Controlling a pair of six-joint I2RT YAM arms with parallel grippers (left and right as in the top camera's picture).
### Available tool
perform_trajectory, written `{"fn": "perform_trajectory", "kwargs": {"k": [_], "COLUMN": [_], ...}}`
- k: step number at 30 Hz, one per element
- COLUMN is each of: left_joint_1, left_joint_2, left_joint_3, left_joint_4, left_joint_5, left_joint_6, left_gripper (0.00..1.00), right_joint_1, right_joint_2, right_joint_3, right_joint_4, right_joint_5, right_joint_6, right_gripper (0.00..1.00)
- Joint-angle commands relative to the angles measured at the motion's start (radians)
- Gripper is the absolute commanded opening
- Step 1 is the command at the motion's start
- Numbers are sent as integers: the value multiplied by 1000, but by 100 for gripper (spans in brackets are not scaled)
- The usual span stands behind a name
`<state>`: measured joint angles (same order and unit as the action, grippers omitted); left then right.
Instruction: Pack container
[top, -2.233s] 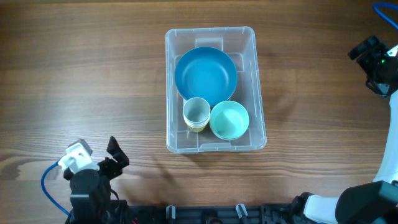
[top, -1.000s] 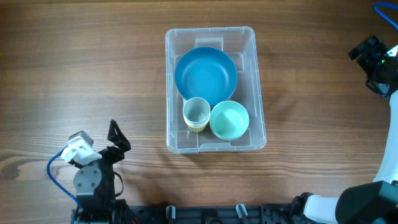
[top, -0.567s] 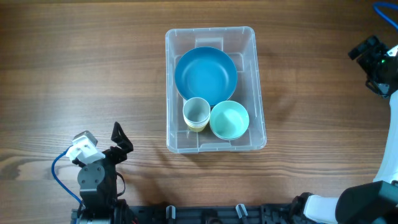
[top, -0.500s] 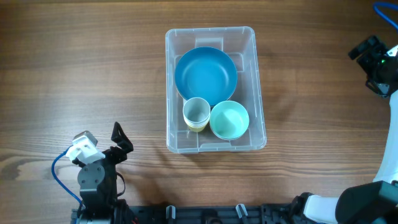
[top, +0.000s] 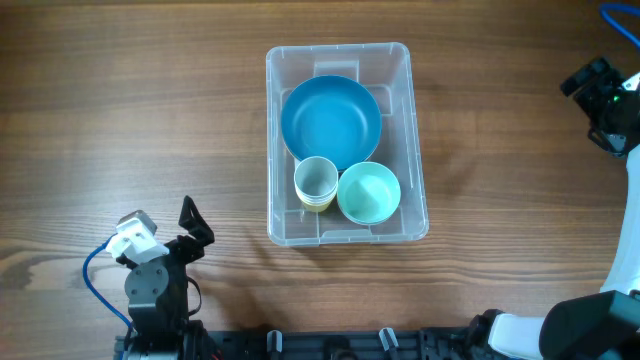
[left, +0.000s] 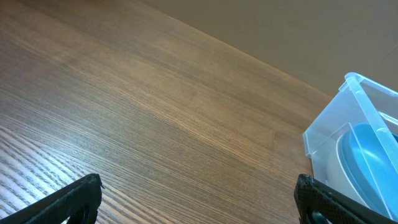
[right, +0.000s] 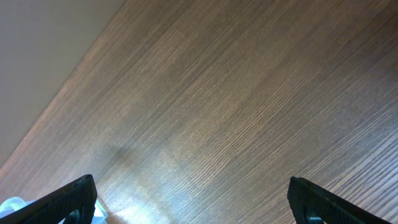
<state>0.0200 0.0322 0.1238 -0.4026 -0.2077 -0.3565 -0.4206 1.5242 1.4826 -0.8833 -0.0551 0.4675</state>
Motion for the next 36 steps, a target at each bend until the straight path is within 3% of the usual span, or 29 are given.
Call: {"fn": "perform_trajectory", "kwargs": {"k": [1,6,11,13,16,18,27,33,36], "left_joint_1": [4,4,4,4,4,4,4,4,4], "left_joint_2": [-13,-13,-13,-13,-13,-13,-13,-13,-13], "left_joint_3": [-4,-4,-4,-4,-4,-4,-4,-4,-4], "left_joint_4": [3,3,3,3,3,3,3,3,3], "left_joint_5": [17,17,17,17,17,17,17,17,17], "left_joint_6": [8,8,8,8,8,8,8,8,8], "left_gripper": [100,100,100,100,100,100,100,100,100], "right_joint_1": [5,26,155,221,314,351,356,356,356], "right_joint_2": [8,-47,-177,-229,-328,-400,-814,-1099,-1199], "right_joint_3": [8,8,0,-13,-77,-148,-706,-1033,-1116], "right_joint_4": [0,-18,-52,-10,116,177,439,510,514], "right_joint_5": [3,61,203,277,291,291,283,264,264], "right_joint_6": [6,3,1,-74,-321,-406,-440,-438,-439], "right_gripper": [100,100,100,100,100,100,100,100,100]}}
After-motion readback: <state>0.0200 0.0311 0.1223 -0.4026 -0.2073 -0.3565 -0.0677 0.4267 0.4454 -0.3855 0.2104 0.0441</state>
